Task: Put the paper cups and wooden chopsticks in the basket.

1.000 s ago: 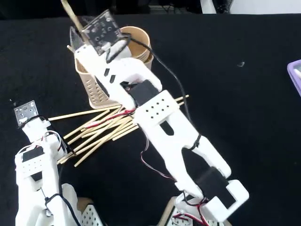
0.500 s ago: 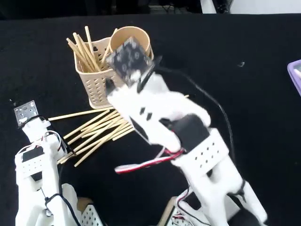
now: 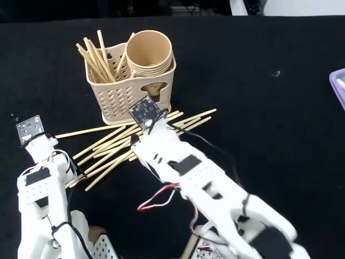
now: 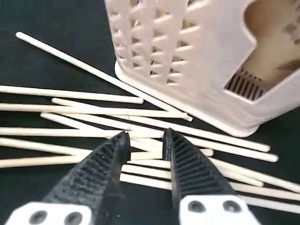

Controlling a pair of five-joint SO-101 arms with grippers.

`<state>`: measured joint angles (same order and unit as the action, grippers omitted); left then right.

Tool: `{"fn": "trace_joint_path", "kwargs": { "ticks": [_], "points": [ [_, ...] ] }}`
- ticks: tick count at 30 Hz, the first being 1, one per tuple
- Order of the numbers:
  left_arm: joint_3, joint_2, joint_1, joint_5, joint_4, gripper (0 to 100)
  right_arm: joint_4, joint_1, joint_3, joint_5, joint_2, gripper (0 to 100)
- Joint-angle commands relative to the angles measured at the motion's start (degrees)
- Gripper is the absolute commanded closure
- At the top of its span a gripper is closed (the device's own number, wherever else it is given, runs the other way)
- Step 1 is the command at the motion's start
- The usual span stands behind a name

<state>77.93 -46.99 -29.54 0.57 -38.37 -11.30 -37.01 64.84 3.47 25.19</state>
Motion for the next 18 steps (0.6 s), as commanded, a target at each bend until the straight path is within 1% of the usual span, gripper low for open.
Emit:
{"fn": "trace_joint_path", "kwargs": {
  "ticks": [1, 5, 10, 14, 18],
  "points": [
    [-0.92, -0.62, -0.13, 0.26, 0.7, 87, 4.04, 0.53, -6.55, -2.37, -9.1, 87.1],
    [-0.92, -0.62, -0.13, 0.26, 0.7, 87, 3.87, 0.0, -12.97, -4.84, -17.89, 87.1],
    [-0.92, -0.62, -0.13, 0.26, 0.7, 87, 4.22, -0.53, -17.54, -7.38, -24.48, 87.1],
    [-0.92, -0.62, -0.13, 0.26, 0.7, 87, 3.87, -0.53, -19.47, -7.3, -28.26, 87.1],
    [-0.92, -0.62, -0.13, 0.26, 0.7, 87, 2.02, -0.44, -19.74, -6.86, -28.53, 87.1]
  ]
}}
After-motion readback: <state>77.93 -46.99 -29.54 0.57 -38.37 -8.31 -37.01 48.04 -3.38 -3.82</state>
